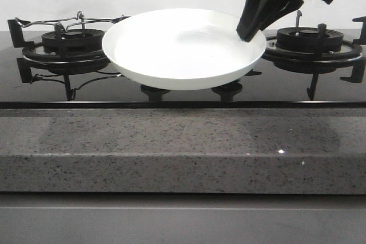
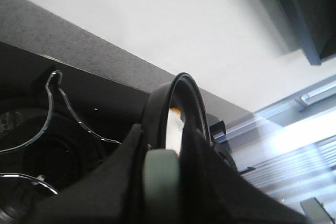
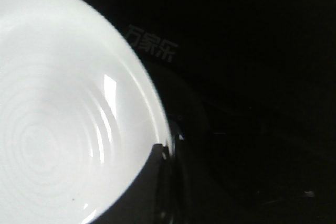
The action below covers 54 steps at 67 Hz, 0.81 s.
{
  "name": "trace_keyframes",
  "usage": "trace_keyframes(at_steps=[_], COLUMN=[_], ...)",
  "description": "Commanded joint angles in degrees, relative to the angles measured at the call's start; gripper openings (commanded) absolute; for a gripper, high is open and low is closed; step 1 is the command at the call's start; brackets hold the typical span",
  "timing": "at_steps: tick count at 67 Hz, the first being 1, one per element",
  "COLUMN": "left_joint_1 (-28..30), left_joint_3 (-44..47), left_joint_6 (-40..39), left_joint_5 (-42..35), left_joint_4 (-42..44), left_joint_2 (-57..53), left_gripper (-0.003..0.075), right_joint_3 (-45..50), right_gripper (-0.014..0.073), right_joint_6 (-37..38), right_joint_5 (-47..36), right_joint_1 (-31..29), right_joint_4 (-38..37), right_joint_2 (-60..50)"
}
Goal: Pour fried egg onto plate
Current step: 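Grasp the pale green pan handle with the left gripper and lift the pan, then tilt the pan over the plate with the left gripper, sliding the egg out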
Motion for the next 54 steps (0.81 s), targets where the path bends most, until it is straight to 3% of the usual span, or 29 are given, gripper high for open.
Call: trace_keyframes(at_steps=[1,36,54], left_joint_1=[-2.59,-26.58,-38.75], left_joint_3=[-1.83,0.92,1.14], left_joint_6=[0.37,0.79,7.71], left_joint_5=[-0.30,-18.69,-25.35], left_joint_4=[-1.62,29.37,35.56], left_joint_2=[-6.87,-21.15,-21.28], left_gripper=[-0.0020,-0.0020,-0.0020], right_joint_3=[-1.40,-1.40,-1.40], right_gripper=[-0.0067,-0.0067,-0.0067], right_joint_6=[-0.46,-0.46,-0.46], right_joint_5=[-2.24,-2.24,-2.24], right_joint_1=[0.17,0.17,0.17], right_joint_4=[1.82,1.82,1.82], right_joint_2=[-2.52,-2.52,-2.52])
